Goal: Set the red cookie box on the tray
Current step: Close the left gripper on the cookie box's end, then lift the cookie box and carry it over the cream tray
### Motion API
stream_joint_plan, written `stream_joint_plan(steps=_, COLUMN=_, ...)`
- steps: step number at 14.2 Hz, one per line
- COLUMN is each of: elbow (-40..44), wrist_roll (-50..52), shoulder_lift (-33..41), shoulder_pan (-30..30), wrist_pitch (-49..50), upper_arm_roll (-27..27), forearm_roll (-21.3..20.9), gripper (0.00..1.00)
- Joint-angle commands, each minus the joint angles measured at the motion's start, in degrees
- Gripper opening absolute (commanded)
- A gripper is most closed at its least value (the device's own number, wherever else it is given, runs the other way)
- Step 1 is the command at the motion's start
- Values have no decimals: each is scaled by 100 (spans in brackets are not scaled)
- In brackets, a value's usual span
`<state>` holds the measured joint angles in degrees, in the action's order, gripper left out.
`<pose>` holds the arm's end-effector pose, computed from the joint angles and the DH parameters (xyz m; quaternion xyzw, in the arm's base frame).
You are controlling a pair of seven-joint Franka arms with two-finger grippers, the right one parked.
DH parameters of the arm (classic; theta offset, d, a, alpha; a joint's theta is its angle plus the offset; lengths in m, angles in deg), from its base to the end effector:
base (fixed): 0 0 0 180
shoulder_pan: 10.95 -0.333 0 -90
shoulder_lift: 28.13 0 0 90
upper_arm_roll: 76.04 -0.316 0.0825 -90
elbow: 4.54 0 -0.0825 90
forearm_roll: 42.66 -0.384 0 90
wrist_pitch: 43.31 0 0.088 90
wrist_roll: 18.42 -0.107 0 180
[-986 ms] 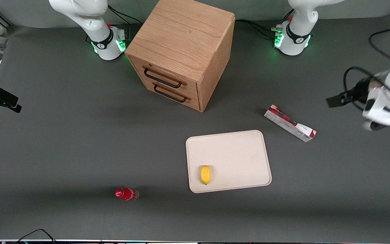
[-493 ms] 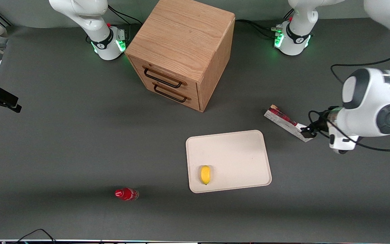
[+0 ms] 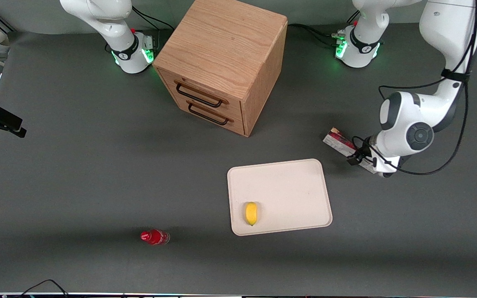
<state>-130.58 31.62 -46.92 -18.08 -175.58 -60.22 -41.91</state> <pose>0.5261 -0.0830 0.2223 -0.9269 -0.3576 0.1140 0.0082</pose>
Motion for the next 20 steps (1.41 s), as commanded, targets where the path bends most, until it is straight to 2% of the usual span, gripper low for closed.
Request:
stream_joint_plan(steps=1, elbow=-211, wrist_roll=392, shoulder_lift=24, shoulder_pan=72, wrist_pitch=-211, upper_arm_roll=9, forearm_roll=-119, gripper=0)
stream_joint_plan(steps=7, elbow=130, wrist_roll=322, shoulder_lift=112, shoulder_pan=63, wrist_pitch=16, upper_arm_roll=26, forearm_roll=-128, gripper=0)
stream_joint_plan(steps=8, elbow=445, wrist_roll=322, shoulder_lift=103, shoulder_pan=63, wrist_pitch=296, upper_arm_roll=105, forearm_roll=-137, gripper=0)
stream_joint_plan(steps=11, elbow=1771, wrist_roll=305, shoulder_lift=24, shoulder_pan=63, wrist_pitch=1490, upper_arm_roll=245, forearm_roll=-593, gripper=0)
stream_joint_plan(steps=14, elbow=3011, wrist_roll=-396, shoulder_lift=-239, shoulder_pan=63, wrist_pitch=2318, upper_arm_roll=526, forearm_roll=-708, gripper=0)
stream_joint_plan(steps=18, elbow=3778, wrist_roll=-915, shoulder_lift=-458, shoulder_pan=80, wrist_pitch=2558, upper_arm_roll=948, forearm_roll=-813, gripper=0)
stream_joint_plan(steps=20, elbow=3919, wrist_roll=-987, shoulder_lift=-870, shoulder_pan=98, wrist_pitch=2470, upper_arm_roll=1290, forearm_roll=-1172, gripper=0)
